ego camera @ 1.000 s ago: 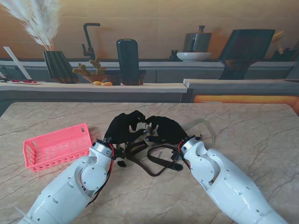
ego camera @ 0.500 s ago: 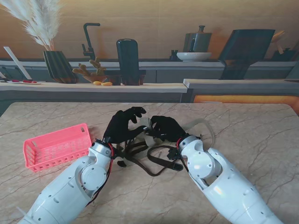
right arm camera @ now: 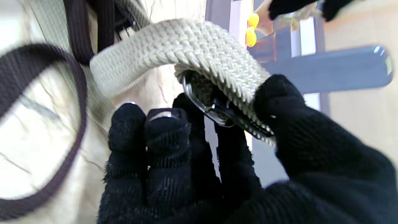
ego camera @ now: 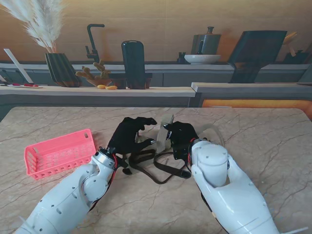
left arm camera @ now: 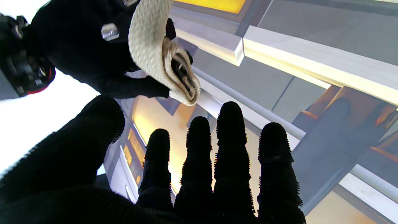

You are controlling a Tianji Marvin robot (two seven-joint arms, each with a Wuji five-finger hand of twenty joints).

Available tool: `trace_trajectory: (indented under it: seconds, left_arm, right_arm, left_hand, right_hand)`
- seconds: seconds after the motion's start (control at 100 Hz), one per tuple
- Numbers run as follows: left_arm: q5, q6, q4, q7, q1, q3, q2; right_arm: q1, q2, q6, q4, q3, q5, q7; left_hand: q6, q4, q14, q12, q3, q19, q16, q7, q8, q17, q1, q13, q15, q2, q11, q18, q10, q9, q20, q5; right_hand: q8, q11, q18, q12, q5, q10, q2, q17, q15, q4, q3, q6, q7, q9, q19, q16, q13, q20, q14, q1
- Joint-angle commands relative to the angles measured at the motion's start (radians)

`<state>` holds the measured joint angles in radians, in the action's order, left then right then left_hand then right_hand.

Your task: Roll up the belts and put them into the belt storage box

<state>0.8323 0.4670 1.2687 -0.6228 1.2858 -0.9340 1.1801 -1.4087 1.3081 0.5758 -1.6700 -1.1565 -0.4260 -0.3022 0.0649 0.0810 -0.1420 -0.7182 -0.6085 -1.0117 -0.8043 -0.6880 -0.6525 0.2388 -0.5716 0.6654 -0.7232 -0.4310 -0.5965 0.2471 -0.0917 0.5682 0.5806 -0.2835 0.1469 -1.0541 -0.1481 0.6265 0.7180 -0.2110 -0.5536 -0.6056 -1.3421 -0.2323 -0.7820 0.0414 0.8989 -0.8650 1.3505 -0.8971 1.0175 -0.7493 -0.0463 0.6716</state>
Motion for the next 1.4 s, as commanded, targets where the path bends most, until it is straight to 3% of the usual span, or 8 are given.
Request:
trace_trajectory:
  seconds: [0.0,0.39,0.57,0.79,1.0,1.02,1.17,1.39]
  left_arm:
    - [0.022,0.002,-0.011,-0.012,-0.005,0.016,0.000]
    - [0.081,-0.021,-0.047,-0.034,-0.045,0.065,-0.015]
    - [0.108,-0.025,-0.053,-0.037,-0.054,0.076,-0.024]
    - [0.133,-0.036,-0.064,-0.047,-0.070,0.098,-0.031]
    - [0.152,-0.069,-0.078,-0.075,-0.091,0.126,-0.031]
    - [0.151,-0.070,-0.079,-0.080,-0.092,0.128,-0.030]
    - [0.145,-0.069,-0.087,-0.109,-0.095,0.131,-0.022]
    - [0.121,-0.058,-0.093,-0.134,-0.089,0.126,-0.008]
  right_arm:
    - [-0.005,0.027,0.002,-0.011,-0.001,0.015,-0.008]
    - [-0.006,0.074,0.189,-0.042,-0.063,-0.341,-0.101]
    - [-0.010,0.073,0.218,-0.053,-0.067,-0.392,-0.096]
    - [-0.018,0.069,0.224,-0.066,-0.075,-0.444,-0.106]
    - [-0.032,0.059,0.250,-0.071,-0.086,-0.413,-0.037]
    - [-0.033,0.057,0.251,-0.071,-0.086,-0.403,-0.028]
    - [-0.034,0.047,0.251,-0.065,-0.080,-0.327,0.035]
    - [-0.025,0.042,0.263,-0.044,-0.069,-0.257,0.077]
  left_hand:
    - [0.024,-0.023,0.003,-0.012,-0.026,0.013,-0.017,-0.033,-0.012,-0.019,0.019,-0.030,0.001,-0.009,-0.017,-0.004,0.019,-0.043,0.023,0.049]
    - [0.051,-0.012,-0.002,-0.038,-0.099,-0.006,-0.016,-0.062,-0.024,-0.015,0.014,-0.024,-0.019,-0.073,-0.054,0.010,0.027,-0.039,0.022,0.086]
    - [0.082,-0.008,0.003,-0.049,-0.127,-0.014,-0.016,-0.108,-0.047,-0.003,-0.011,-0.007,-0.028,-0.083,-0.072,0.009,0.033,-0.012,0.018,0.064]
    - [0.047,-0.006,0.000,-0.048,-0.147,-0.023,-0.016,-0.158,-0.082,-0.006,-0.026,-0.007,-0.034,-0.094,-0.074,0.015,0.032,-0.017,0.014,0.079]
    - [-0.069,-0.022,0.013,-0.038,-0.144,-0.076,-0.008,-0.248,-0.162,0.029,-0.139,0.039,-0.082,-0.028,-0.124,0.004,0.027,0.037,-0.001,0.047]
    - [-0.073,-0.006,0.014,-0.082,-0.129,-0.087,-0.002,-0.258,-0.167,0.034,-0.164,0.046,-0.091,-0.030,-0.119,0.004,0.025,0.055,-0.010,0.035]
    - [-0.055,0.033,0.017,-0.128,-0.030,-0.135,0.016,-0.368,-0.096,0.086,-0.299,0.127,-0.141,-0.030,-0.040,-0.004,0.011,0.209,-0.018,-0.049]
    - [-0.029,0.034,0.020,-0.047,0.038,-0.182,0.029,-0.407,0.036,0.155,-0.352,0.238,-0.196,0.036,-0.044,-0.012,0.003,0.337,-0.016,-0.197]
  right_hand:
    - [0.054,-0.048,-0.007,0.023,0.135,-0.070,0.099,-0.022,-0.055,0.015,-0.084,-0.071,0.132,-0.033,0.070,-0.012,0.046,-0.031,0.025,0.074]
    - [0.099,-0.090,-0.011,0.070,0.116,-0.126,0.202,-0.012,-0.139,0.042,0.008,-0.010,0.123,-0.019,0.139,-0.011,0.049,-0.054,0.020,0.113]
    - [0.113,-0.096,-0.012,0.077,0.115,-0.135,0.214,-0.016,-0.152,0.050,0.026,0.001,0.114,-0.019,0.153,-0.007,0.053,-0.057,0.019,0.121]
    - [0.125,-0.104,-0.011,0.082,0.113,-0.145,0.229,-0.037,-0.169,0.055,0.039,0.010,0.108,-0.025,0.173,-0.004,0.071,-0.061,0.023,0.127]
    - [0.142,-0.126,0.002,0.094,0.118,-0.171,0.235,-0.103,-0.239,0.069,0.054,0.030,0.097,-0.058,0.259,0.010,0.133,-0.072,0.036,0.132]
    - [0.142,-0.129,0.003,0.095,0.118,-0.174,0.234,-0.114,-0.249,0.070,0.054,0.032,0.096,-0.063,0.272,0.012,0.144,-0.073,0.037,0.132]
    - [0.146,-0.145,0.026,0.104,0.120,-0.173,0.232,-0.169,-0.298,0.076,0.056,0.027,0.091,-0.084,0.337,0.033,0.191,-0.063,0.058,0.127]
    - [0.146,-0.144,0.023,0.105,0.120,-0.178,0.226,-0.154,-0.303,0.080,0.056,0.033,0.086,-0.080,0.345,0.043,0.183,-0.054,0.049,0.130]
